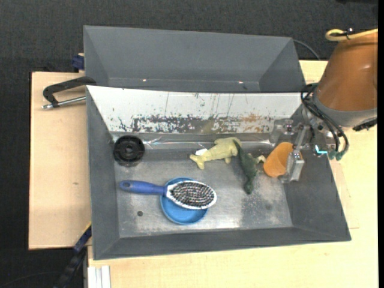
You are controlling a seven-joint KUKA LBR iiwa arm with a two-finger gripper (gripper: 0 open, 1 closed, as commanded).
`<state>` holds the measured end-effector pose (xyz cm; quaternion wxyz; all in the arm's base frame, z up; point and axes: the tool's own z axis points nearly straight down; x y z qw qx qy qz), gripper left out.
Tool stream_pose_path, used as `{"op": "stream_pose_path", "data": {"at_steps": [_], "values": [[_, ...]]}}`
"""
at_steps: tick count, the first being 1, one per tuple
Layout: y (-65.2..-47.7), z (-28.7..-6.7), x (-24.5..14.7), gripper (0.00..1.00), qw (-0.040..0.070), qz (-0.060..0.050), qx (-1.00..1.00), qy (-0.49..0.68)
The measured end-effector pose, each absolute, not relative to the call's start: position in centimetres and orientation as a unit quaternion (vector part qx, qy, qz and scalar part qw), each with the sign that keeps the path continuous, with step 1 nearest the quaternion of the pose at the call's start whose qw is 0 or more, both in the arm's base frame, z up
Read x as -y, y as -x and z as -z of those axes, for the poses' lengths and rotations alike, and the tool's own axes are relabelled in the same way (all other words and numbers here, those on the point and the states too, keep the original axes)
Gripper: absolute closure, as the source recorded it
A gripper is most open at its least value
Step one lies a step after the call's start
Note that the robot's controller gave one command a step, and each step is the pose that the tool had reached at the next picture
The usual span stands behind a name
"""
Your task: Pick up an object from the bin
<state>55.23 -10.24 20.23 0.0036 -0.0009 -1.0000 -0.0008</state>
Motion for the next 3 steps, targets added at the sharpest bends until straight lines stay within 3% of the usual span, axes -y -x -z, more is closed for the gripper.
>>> {"op": "stream_pose_path", "data": {"at_steps": [1,2,3], "values": [[-57.0,-10.7,13.5,0.00,0.003,0.001,0.998,-0.058],[-59.1,-8.5,15.3,0.00,-0.003,-0.001,0.996,-0.084],[-59.1,-8.6,15.2,1.00,-0.004,-0.001,0.996,-0.085]]}}
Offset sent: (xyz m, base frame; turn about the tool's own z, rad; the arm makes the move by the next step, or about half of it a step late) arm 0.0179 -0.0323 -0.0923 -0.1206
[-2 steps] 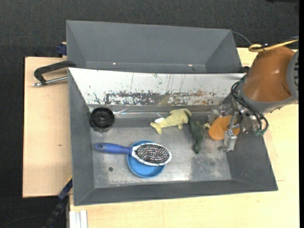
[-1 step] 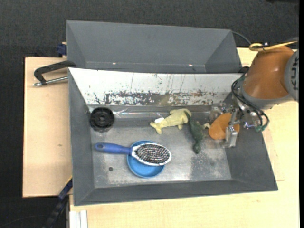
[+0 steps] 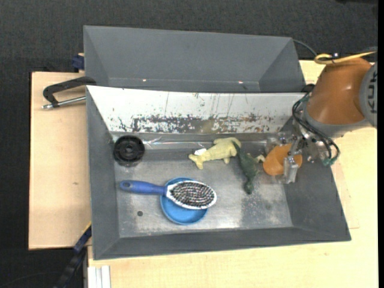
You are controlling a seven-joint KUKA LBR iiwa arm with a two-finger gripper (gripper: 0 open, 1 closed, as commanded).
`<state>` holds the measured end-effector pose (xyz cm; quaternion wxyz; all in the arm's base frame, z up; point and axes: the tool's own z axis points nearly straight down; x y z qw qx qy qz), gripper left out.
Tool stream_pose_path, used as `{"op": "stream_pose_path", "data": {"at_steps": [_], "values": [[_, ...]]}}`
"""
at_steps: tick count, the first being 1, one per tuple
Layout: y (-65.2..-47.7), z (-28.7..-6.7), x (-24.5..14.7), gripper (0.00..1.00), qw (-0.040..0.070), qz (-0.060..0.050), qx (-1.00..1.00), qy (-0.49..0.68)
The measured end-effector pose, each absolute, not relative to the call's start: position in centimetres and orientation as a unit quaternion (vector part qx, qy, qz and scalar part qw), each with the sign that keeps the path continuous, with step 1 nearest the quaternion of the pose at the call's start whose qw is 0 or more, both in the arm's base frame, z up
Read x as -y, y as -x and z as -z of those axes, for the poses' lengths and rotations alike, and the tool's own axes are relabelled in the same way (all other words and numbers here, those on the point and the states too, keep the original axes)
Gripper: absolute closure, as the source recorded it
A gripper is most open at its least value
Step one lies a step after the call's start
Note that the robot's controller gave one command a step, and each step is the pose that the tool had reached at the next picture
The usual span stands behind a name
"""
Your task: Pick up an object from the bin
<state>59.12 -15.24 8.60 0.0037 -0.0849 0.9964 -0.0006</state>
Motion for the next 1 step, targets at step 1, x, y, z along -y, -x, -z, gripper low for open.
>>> {"op": "stream_pose_path", "data": {"at_steps": [1], "values": [[-58.71,-25.01,14.48,1.00,0.006,0.003,-0.942,0.336]]}}
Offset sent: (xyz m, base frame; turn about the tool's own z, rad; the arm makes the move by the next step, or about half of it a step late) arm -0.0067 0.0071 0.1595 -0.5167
